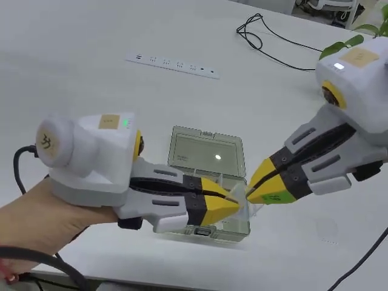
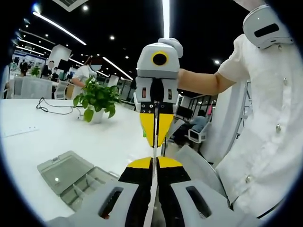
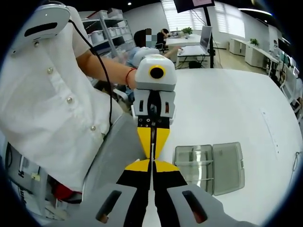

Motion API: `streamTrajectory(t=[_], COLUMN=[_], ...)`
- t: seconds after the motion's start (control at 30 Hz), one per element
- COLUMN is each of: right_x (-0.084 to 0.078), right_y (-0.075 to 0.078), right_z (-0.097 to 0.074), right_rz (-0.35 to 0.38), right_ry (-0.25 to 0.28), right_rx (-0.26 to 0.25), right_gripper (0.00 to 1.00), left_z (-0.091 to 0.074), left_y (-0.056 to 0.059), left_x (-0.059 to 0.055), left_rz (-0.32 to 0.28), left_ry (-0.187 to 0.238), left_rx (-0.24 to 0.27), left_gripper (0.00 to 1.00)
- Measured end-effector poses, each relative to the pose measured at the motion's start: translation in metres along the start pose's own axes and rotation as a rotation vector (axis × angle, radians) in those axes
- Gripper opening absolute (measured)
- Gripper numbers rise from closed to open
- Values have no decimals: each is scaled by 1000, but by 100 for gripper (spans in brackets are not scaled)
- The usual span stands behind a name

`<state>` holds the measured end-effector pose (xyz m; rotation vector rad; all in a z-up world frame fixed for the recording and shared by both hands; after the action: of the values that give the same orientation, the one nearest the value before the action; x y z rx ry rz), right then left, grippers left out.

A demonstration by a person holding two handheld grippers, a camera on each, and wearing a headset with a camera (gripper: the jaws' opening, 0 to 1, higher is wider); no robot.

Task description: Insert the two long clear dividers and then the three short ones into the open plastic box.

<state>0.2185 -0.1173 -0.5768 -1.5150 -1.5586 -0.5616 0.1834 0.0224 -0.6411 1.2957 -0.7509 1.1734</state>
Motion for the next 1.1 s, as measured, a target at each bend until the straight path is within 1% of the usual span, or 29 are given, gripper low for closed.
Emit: streamTrajectory(t=[0.23, 0.4, 0.57, 0.73, 0.87, 0.93, 0.97, 1.1], right_x=[0, 0, 0, -1, -2, -3, -3, -7], right_y=[1, 4, 7, 10, 15, 18, 19, 28], right_z=[-2, -4, -5, -7, -7, -6, -5, -2], right_rz=[-5, -11, -16, -23, -26, -25, -25, -28], right_ry=[3, 4, 6, -5, -8, -7, -7, -11], right_rx=[-21, -43, -71, -94, -113, -121, -125, -152], right_gripper=[2, 2, 2, 2, 2, 2, 2, 2], left_z=[-6, -13, -22, -31, -37, -41, -42, -48], left_y=[-2, -4, -8, -11, -14, -16, -17, -21], left_x=[-2, -4, -7, -10, -12, -13, -14, -16], left_rz=[-1, 0, 12, 22, 37, 36, 49, 61], left_ry=[-8, -18, -31, -47, -60, -68, -71, -81], left_rx=[28, 60, 102, 137, 164, 178, 185, 206], left_gripper=[4, 11, 24, 35, 44, 50, 53, 63])
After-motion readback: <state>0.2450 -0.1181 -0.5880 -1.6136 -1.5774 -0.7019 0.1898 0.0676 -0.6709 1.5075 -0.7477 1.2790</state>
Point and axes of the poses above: the centre of the closed fingertips' face, and the gripper's own axes: z roughly forward along the fingers, y roughly to its right, x roughly out of its top, the point moved 9 cm from there along -z, roughly backward along the fingers, and after that the axes turned 15 degrees about y, right-handed, at the moved point
